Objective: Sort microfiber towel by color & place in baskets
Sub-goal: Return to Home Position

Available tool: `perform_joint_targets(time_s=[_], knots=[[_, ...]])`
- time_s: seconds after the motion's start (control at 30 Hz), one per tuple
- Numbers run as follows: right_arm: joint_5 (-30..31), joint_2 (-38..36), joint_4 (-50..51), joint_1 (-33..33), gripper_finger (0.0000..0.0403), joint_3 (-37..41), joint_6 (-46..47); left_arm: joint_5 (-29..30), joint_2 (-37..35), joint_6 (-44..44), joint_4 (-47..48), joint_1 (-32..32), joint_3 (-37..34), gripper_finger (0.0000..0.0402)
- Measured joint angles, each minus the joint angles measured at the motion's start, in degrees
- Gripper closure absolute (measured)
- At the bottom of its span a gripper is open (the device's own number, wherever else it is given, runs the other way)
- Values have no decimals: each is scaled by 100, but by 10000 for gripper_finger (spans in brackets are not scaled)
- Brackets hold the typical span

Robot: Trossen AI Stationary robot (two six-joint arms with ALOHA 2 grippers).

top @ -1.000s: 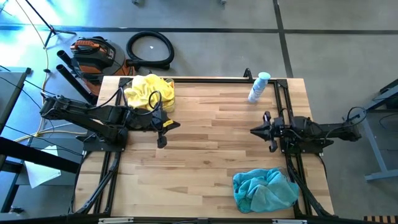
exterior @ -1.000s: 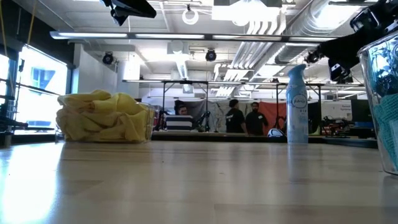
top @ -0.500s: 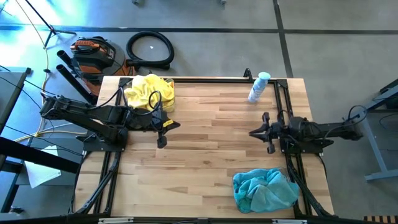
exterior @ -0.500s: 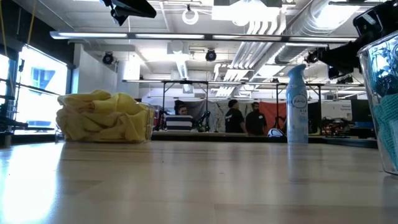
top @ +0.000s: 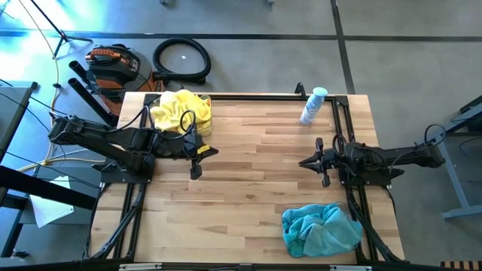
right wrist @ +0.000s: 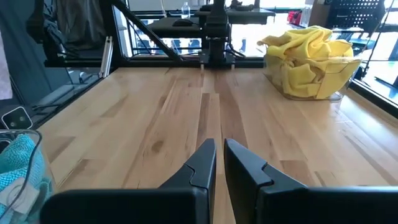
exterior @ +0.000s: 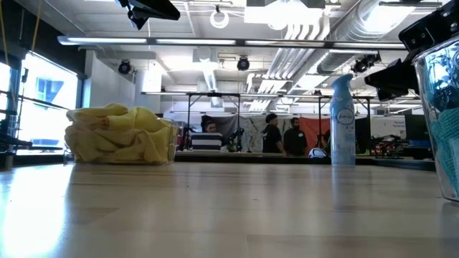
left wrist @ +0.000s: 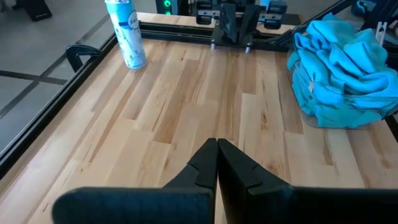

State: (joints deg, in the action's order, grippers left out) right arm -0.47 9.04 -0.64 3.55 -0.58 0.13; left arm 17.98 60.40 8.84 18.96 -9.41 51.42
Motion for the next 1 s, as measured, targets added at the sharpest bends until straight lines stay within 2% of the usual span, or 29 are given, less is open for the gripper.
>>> perform_joint_targets(time_s=[0.37,0.53,0.7,1.0], knots=[[-137,-30,-380,0,373,0,-14,-4,0,156,-2,0,0,401],[-304,-306,-385,0,373,0,-36,-4,0,160,-10,-13,0,401],[-302,-896,-277,-2,373,0,-125,-4,0,157,-106,-56,0,401],[-279,-871,-49,-2,373,0,-379,-3,0,153,-391,-166,-4,401]])
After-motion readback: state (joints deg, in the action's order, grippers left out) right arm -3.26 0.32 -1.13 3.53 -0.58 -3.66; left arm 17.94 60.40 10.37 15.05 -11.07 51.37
